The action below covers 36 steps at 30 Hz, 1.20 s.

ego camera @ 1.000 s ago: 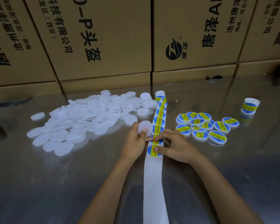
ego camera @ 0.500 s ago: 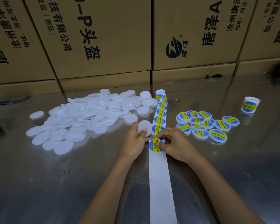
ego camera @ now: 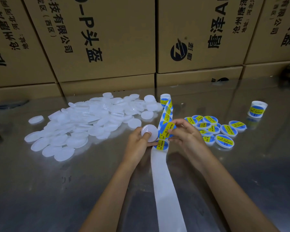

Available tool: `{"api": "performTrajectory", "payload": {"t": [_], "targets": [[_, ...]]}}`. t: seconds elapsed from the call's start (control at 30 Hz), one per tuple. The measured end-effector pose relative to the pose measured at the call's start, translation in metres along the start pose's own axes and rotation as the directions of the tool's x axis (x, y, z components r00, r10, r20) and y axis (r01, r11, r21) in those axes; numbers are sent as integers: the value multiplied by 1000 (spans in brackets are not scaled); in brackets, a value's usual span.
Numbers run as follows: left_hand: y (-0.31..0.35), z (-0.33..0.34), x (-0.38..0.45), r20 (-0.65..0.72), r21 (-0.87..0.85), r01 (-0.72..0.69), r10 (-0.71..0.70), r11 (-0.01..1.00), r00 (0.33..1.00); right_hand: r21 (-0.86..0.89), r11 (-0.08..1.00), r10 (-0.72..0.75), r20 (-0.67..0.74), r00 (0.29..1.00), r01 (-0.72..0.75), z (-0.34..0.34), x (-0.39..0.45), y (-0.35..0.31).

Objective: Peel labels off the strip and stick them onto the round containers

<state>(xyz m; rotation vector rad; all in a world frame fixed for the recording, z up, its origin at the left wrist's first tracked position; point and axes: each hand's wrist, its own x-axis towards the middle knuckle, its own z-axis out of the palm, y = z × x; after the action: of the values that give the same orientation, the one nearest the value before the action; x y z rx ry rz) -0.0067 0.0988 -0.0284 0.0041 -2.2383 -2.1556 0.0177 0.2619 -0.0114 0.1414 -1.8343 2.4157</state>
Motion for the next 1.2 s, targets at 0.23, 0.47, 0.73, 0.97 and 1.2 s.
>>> {"api": "performTrajectory", "payload": {"t": [0.23, 0.47, 0.73, 0.97, 1.2], "targets": [[12, -2, -14, -4, -222, 46, -48, 974, 999, -65, 998, -7, -25, 1000, 5, 7, 2, 7], [14, -4, -17, 50, -290, 23, -9, 957, 999, -115, 993, -20, -58, 998, 13, 7, 3, 6], [20, 4, -22, 247, -405, 144, -43, 903, 968, -244, 949, -213, -36, 976, 198, 19, -4, 3], [23, 8, -24, 230, -401, 173, -84, 899, 970, -390, 886, -281, -22, 959, 250, 19, -3, 9], [24, 11, -25, 215, -353, 147, -73, 924, 974, -408, 878, -288, -35, 957, 249, 19, -3, 12]]}}
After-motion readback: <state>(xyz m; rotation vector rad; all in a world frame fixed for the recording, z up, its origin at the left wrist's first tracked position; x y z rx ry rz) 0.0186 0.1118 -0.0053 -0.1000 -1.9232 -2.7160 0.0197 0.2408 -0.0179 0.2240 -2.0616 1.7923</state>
